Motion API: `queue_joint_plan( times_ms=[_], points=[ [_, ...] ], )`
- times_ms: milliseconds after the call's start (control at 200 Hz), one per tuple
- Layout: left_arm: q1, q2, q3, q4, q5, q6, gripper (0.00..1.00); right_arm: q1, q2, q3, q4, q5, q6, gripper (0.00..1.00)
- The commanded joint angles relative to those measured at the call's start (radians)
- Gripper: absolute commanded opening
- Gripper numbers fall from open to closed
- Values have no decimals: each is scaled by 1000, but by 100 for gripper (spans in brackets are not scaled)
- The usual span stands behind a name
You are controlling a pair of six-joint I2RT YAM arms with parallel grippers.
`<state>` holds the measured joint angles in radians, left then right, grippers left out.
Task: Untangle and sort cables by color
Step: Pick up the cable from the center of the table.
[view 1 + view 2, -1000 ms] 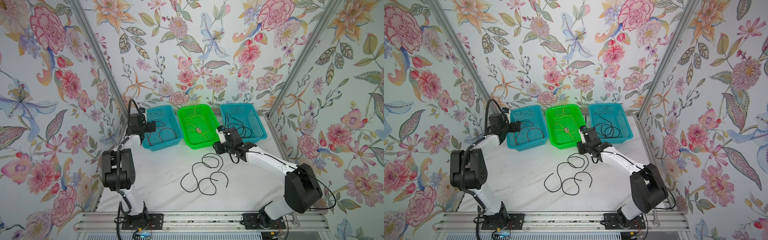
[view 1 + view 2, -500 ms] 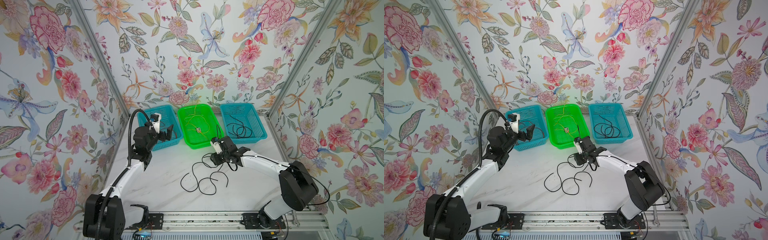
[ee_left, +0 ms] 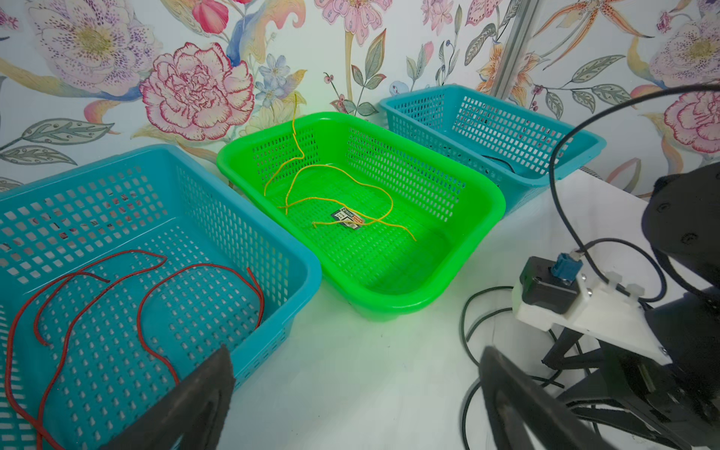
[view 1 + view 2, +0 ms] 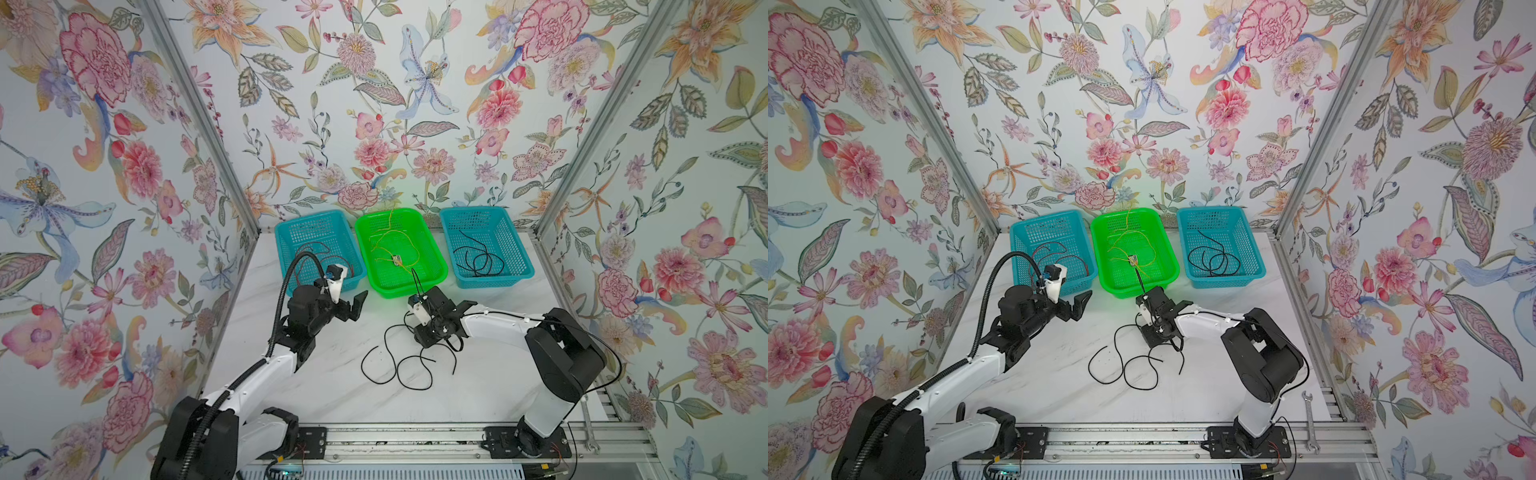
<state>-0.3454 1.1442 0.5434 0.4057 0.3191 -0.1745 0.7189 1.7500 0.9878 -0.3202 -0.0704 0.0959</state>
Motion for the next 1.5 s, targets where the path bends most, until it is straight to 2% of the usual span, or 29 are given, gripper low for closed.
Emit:
queue_joint_plan(
  times_ms=[0,405,546,801,981,1281,1497],
  points=[
    [-6,-11,-20,24,18,-14,99,7,21,24,-13,4,-3,40],
    [-9,25,-15,32,27,0,99,9,-5,24,-14,-10,1,16],
    [-36,55,-3,24,44,18,99,9,-44,19,-24,-23,4,10],
    [-174,169,25,33,62,100,99,8,-180,18,-92,-34,7,5],
    [-242,279,38,116,98,119,99,8,-289,29,-147,-55,14,4],
    [-287,465,86,254,102,95,99,14,-447,58,-199,-137,30,3],
    [-299,526,67,316,104,70,99,-12,-559,112,-211,-158,45,3]
  ],
)
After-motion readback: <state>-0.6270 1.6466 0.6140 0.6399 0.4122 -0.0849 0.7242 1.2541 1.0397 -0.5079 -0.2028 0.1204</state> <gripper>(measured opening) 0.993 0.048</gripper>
